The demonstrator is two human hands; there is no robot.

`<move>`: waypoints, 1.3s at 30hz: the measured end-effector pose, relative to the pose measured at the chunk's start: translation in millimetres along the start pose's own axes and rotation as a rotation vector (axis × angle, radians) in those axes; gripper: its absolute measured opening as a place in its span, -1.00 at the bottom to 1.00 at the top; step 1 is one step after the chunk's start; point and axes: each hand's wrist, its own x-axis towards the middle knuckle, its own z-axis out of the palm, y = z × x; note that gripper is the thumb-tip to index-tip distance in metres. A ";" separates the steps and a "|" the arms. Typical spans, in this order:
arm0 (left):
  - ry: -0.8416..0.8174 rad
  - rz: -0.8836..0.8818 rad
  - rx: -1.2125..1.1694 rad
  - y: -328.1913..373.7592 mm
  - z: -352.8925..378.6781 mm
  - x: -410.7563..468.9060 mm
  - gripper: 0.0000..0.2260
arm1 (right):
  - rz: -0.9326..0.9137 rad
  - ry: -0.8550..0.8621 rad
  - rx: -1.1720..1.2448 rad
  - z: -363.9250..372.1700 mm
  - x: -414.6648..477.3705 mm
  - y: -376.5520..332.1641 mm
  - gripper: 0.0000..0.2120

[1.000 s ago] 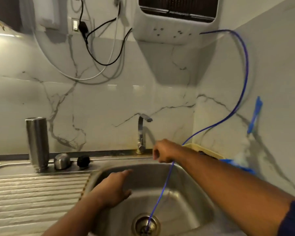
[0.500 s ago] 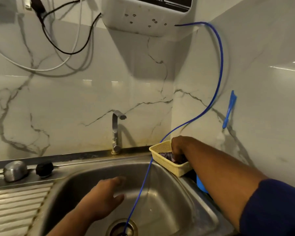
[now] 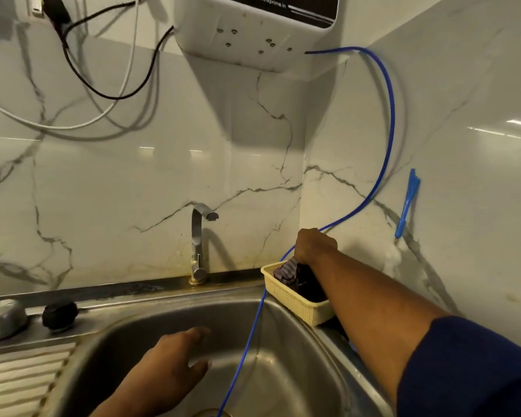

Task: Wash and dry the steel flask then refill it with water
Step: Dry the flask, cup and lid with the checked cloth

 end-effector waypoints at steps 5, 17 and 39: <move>0.006 -0.048 -0.019 0.6 -4.8 3.1 -0.47 | 0.071 0.124 0.137 -28.2 9.4 1.9 -0.92; 0.129 0.040 -0.073 5.3 -17.4 -9.0 -0.58 | 0.078 0.082 0.565 -96.2 11.3 -0.7 -0.79; 0.528 -0.034 -0.916 36.1 -63.7 -37.0 -0.75 | -0.434 -0.520 1.418 -83.5 -100.6 -107.3 -0.74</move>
